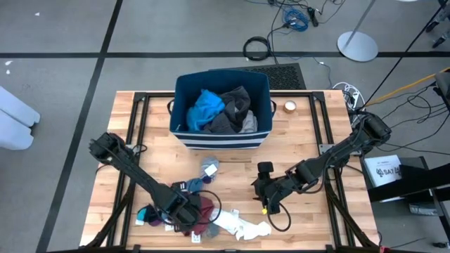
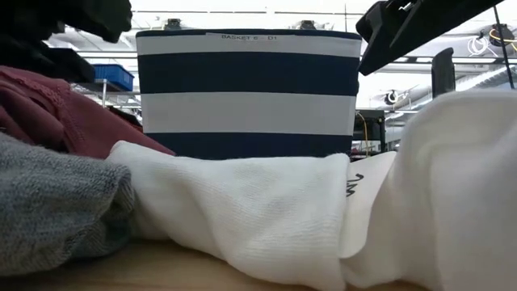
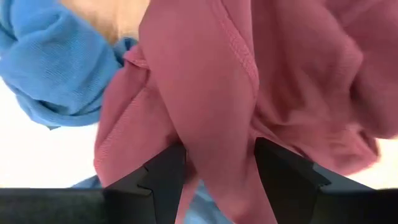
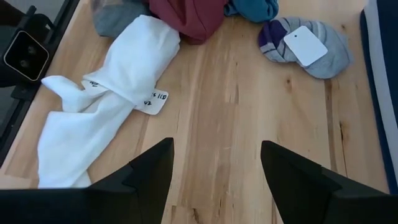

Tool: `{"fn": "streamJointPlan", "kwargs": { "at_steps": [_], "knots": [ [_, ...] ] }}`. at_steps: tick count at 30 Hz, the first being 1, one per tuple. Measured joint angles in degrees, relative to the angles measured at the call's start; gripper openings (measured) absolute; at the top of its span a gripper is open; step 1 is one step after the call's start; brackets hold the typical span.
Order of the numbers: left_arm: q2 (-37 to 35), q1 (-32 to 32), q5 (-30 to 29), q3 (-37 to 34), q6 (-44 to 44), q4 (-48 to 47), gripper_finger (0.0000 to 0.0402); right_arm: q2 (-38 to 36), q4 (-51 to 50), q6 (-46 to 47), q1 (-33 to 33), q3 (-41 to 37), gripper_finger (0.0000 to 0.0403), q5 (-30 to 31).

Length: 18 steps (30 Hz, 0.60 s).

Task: Sort clothes
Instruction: Put the pink underwear into the blue bin

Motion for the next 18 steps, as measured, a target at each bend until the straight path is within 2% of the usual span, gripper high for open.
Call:
{"fn": "streamJointPlan", "kwargs": {
  "at_steps": [4, 6, 8, 12, 13, 18],
  "knots": [
    [0.65, 0.03, -2.17, 0.0, 1.82, 0.02, 0.0202, -0.02, 0.0, 0.0, 0.0, 0.0, 0.0228, 0.0],
    [0.71, 0.13, -2.28, 0.0, 2.69, 0.19, 0.019, -0.02, 0.04, 0.0, 0.0, 0.0, 0.0228, 0.0],
    [0.66, 0.51, -2.02, 0.0, 2.69, 0.17, 0.0156, -0.02, 0.07, 0.0, 0.0, 0.0, 0.0228, 0.0],
    [0.25, 1.4, -0.63, 0.92, 3.74, -0.06, 0.0034, -0.02, 0.06, 0.0, 0.0, 0.0, 0.0228, 0.0],
    [0.21, 1.62, -0.29, 1.48, 4.08, 0.17, 0.0018, -0.02, 0.04, 0.0, 0.0, 0.0, 0.0228, 0.0],
    [0.21, 2.75, -0.33, 4.9, 7.12, -1.42, 0.0006, -0.12, -0.73, 0.02, 0.0, 0.0, 0.0228, -0.1]
  ]
}}
